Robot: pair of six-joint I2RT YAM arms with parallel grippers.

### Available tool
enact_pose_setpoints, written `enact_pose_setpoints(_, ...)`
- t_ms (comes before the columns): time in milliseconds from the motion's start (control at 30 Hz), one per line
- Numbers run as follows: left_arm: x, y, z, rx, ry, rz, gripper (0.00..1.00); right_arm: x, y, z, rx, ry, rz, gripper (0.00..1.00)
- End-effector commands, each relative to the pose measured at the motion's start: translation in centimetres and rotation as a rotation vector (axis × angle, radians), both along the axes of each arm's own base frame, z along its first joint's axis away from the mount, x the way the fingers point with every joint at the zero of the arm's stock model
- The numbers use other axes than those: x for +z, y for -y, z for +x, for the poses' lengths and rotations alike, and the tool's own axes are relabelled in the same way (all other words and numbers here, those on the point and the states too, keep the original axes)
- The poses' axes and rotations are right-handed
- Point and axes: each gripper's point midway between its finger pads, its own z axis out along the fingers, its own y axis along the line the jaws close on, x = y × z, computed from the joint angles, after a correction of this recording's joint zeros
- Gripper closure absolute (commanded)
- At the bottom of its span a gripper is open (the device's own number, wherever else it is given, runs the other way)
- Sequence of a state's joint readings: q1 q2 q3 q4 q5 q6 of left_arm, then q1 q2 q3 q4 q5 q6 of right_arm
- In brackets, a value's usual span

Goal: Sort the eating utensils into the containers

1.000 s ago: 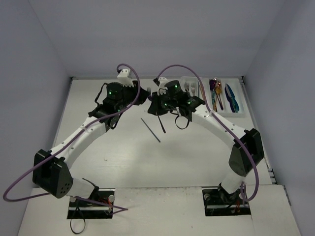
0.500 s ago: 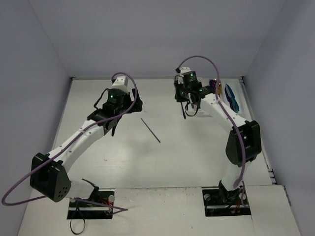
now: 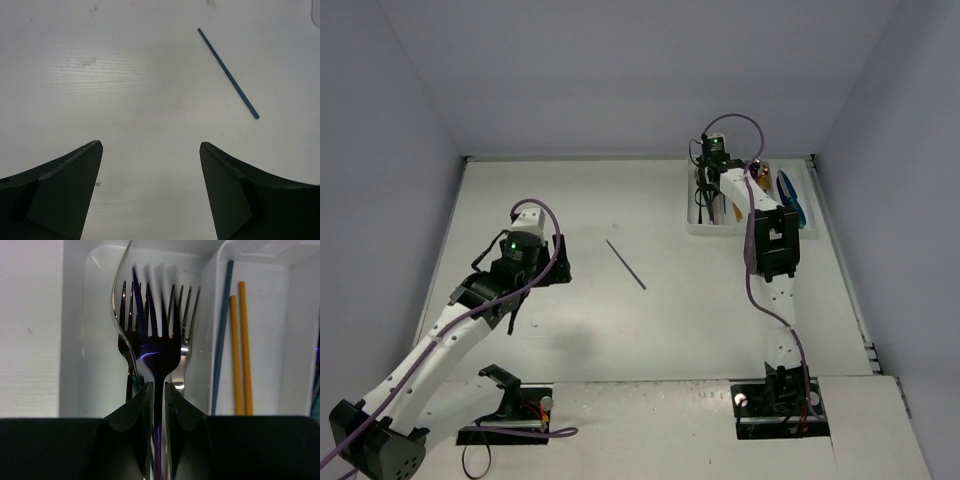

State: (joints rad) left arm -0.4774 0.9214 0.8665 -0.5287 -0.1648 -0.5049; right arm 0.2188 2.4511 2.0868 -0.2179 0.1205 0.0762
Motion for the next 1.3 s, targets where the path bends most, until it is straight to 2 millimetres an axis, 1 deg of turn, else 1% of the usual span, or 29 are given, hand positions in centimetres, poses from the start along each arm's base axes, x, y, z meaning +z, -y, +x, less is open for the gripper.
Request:
enact_pose_setpoints(0,0.4,-1.1,-1.4,0.040,-0.004,-0.008,0.23,5.1,-0.3,2.4,-0.032,0.134,0.002,0.75)
enact_pose_setpoints(67,0.3,-1.2,-1.6,0.035,-0.008,-0.003,0.23,6.3,-0.1,2.4,-0.044,0.154,0.003,0.66)
enact_pose_setpoints(133,0.3,-1.2,-1.7,0.033,-0.011,0.001,0.23,8.5,-0.2,2.1,-0.037,0.181,0.008,0.61)
enact_pose_setpoints(200,0.4,-1.1,-1.7,0.024,-0.011,0.001,0.23,11.1,-0.8,1.3,-0.016,0.213,0.009,0.60)
enact_pose_setpoints(267,0.8,-1.0,-1.5,0.017,-0.005,0.002,0.23,14.4,-1.8,-0.7,0.030,0.244,0.025,0.60)
enact_pose_setpoints(300,1.0,-1.0,-1.5,0.013,-0.002,0.003,0.23,15.9,-2.9,-2.1,0.070,0.253,0.038,0.60)
enact_pose_setpoints(333,1.1,-0.9,-1.4,0.009,0.000,0.006,0.23,16.9,-4.1,-3.5,0.116,0.256,0.052,0.60)
enact_pose_setpoints(367,1.2,-1.0,-1.4,0.006,0.001,0.012,0.23,17.4,-5.5,-4.9,0.169,0.250,0.068,0.60)
enact_pose_setpoints(433,1.1,-1.1,-1.4,0.005,0.000,0.024,0.24,19.2,-9.3,-8.8,0.280,0.255,0.091,0.59)
enact_pose_setpoints(467,1.1,-1.2,-1.4,0.006,-0.001,0.031,0.24,18.9,-11.0,-10.8,0.324,0.237,0.093,0.58)
enact_pose_setpoints(500,1.1,-1.4,-1.5,0.007,-0.003,0.037,0.23,17.9,-12.5,-12.7,0.363,0.207,0.092,0.58)
enact_pose_setpoints(533,1.1,-1.5,-1.6,0.002,-0.005,0.045,0.23,15.5,-13.3,-14.7,0.385,0.147,0.086,0.58)
enact_pose_setpoints(567,1.1,-1.6,-1.7,0.003,-0.008,0.053,0.23,14.6,-14.4,-16.2,0.408,0.123,0.089,0.59)
enact_pose_setpoints(600,1.2,-1.7,-1.7,0.005,-0.003,0.055,0.23,12.9,-16.0,-18.6,0.458,0.077,0.087,0.59)
enact_pose_setpoints(633,1.2,-1.9,-1.9,0.007,-0.004,0.061,0.23,12.7,-17.2,-19.7,0.485,0.069,0.097,0.59)
enact_pose_setpoints(667,1.2,-2.1,-2.1,0.007,-0.005,0.067,0.23,10.9,-18.4,-21.7,0.513,0.023,0.093,0.59)
enact_pose_setpoints(733,1.3,-2.3,-2.3,0.008,-0.002,0.072,0.23,8.4,-19.4,-24.1,0.543,-0.044,0.087,0.61)
enact_pose_setpoints(833,1.2,-2.6,-2.7,0.009,-0.004,0.075,0.23,6.3,-21.3,-26.4,0.590,-0.095,0.077,0.64)
enact_pose_setpoints(933,1.3,-2.7,-3.0,0.009,-0.006,0.073,0.23,5.3,-22.6,-27.5,0.614,-0.117,0.075,0.64)
enact_pose_setpoints(1033,1.3,-2.9,-3.3,0.014,-0.003,0.069,0.24,4.3,-23.1,-27.7,0.612,-0.136,0.062,0.64)
enact_pose_setpoints(1267,1.4,-3.4,-4.0,0.022,0.002,0.066,0.23,-0.5,-23.2,-28.3,0.606,-0.234,0.021,0.65)
